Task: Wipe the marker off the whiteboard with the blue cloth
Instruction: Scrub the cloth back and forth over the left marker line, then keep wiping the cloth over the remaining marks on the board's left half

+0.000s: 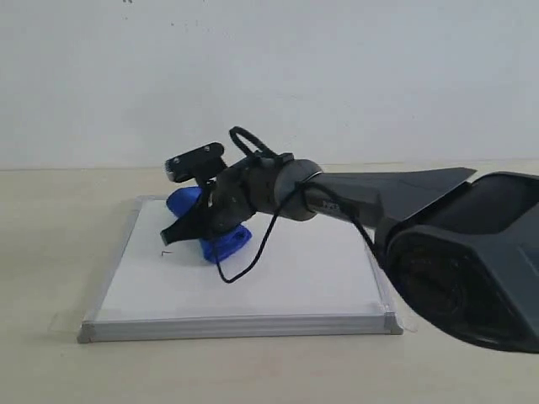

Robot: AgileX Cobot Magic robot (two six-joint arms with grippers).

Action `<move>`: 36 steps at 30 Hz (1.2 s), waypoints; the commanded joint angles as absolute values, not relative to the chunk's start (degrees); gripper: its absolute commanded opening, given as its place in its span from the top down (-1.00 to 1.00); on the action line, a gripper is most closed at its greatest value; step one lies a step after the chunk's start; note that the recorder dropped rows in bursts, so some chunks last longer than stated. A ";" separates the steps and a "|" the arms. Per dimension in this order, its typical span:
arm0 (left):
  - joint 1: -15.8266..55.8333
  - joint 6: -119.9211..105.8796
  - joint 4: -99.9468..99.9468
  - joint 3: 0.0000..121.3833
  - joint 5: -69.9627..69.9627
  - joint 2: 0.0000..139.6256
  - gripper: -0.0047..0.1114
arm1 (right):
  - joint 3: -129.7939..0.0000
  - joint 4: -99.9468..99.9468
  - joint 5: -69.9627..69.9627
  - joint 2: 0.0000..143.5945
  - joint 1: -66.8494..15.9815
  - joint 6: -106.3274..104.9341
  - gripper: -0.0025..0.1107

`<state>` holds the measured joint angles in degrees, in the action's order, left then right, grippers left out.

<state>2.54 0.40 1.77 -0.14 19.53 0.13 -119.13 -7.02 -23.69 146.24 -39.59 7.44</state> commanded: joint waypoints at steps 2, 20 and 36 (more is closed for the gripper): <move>2.54 0.33 2.33 0.00 19.22 0.00 0.85 | -118.42 -5.74 -22.18 147.54 -46.65 0.00 0.96; 2.54 0.33 2.33 0.00 19.22 0.00 0.85 | -118.42 -7.15 -25.25 147.54 -37.62 10.30 0.96; 2.54 0.33 2.33 0.00 19.22 0.00 0.85 | -121.50 -6.88 -25.43 149.16 -40.48 5.02 0.96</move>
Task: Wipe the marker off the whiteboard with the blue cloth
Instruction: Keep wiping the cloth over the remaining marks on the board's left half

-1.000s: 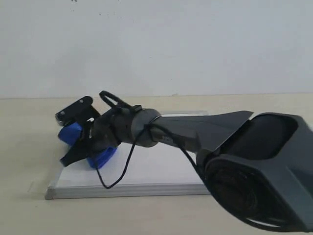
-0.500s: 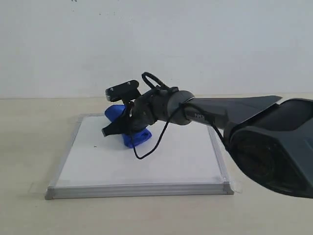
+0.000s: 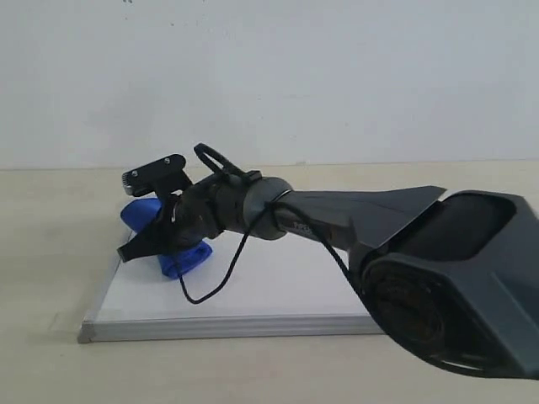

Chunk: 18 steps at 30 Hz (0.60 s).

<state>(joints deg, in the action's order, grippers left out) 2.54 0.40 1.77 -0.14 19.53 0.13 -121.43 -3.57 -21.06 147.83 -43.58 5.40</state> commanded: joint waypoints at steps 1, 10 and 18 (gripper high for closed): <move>2.54 0.33 2.33 0.00 19.22 0.00 0.85 | -121.60 -7.49 -26.46 149.42 -39.65 6.39 0.96; 2.54 0.33 2.33 0.00 19.22 0.00 0.85 | -121.92 -4.47 -27.79 149.77 -40.83 6.60 0.96; 2.54 0.33 2.33 0.00 19.22 0.00 0.85 | -122.41 -0.53 -25.90 149.77 -45.98 -2.85 0.96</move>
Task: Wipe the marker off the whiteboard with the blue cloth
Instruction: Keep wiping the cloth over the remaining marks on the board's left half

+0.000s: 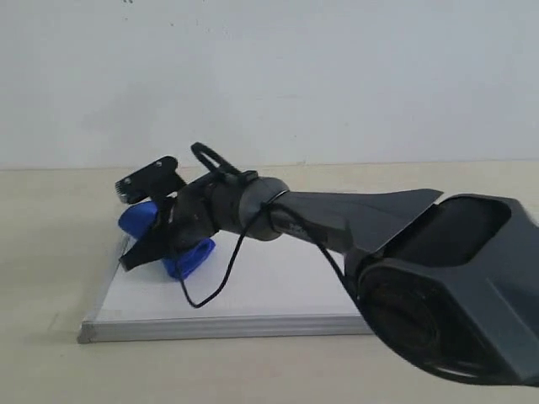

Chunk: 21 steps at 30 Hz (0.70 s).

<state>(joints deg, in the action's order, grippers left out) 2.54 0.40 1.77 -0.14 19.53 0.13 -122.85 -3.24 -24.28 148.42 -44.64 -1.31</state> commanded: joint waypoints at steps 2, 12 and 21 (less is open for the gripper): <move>2.54 0.33 2.33 0.00 19.22 0.00 0.85 | -122.93 -0.53 -26.08 149.77 -44.50 -2.73 0.96; 2.54 0.33 2.33 0.00 19.22 0.00 0.85 | -122.93 -0.64 -33.98 150.27 -35.18 3.72 0.96; 2.54 0.33 2.33 0.00 19.22 0.00 0.85 | -125.69 4.41 -33.82 150.27 -41.95 -5.17 0.96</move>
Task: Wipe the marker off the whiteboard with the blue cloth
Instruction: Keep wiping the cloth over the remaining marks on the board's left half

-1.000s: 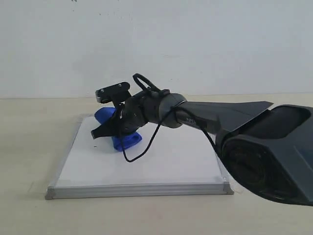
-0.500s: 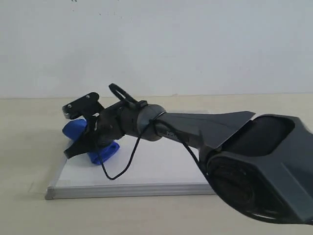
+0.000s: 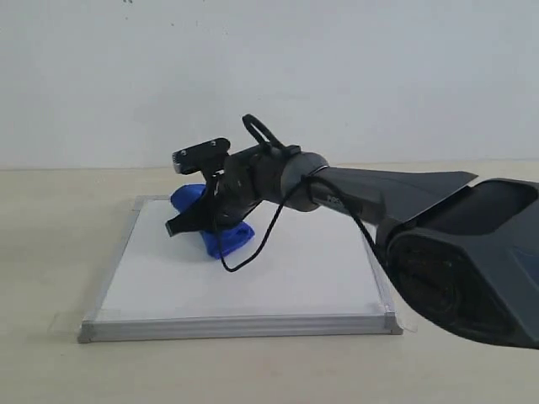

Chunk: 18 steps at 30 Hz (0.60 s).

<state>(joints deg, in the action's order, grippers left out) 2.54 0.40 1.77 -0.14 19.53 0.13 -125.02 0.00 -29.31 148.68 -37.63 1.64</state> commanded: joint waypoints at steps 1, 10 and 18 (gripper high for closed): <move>2.54 0.33 2.33 0.00 19.22 0.00 0.85 | -126.45 5.59 -34.56 150.27 -43.44 -8.86 0.96; 2.54 0.33 2.33 0.00 19.22 0.00 0.85 | -129.29 -16.10 -40.30 150.51 -41.50 3.68 0.96; 2.54 0.33 2.33 0.00 19.22 0.00 0.85 | -129.29 -17.34 -40.70 150.51 -42.21 7.89 0.96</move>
<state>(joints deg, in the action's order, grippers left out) 2.54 0.40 1.77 -0.14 19.53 0.13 -129.51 -25.75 -42.66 149.72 -41.19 12.15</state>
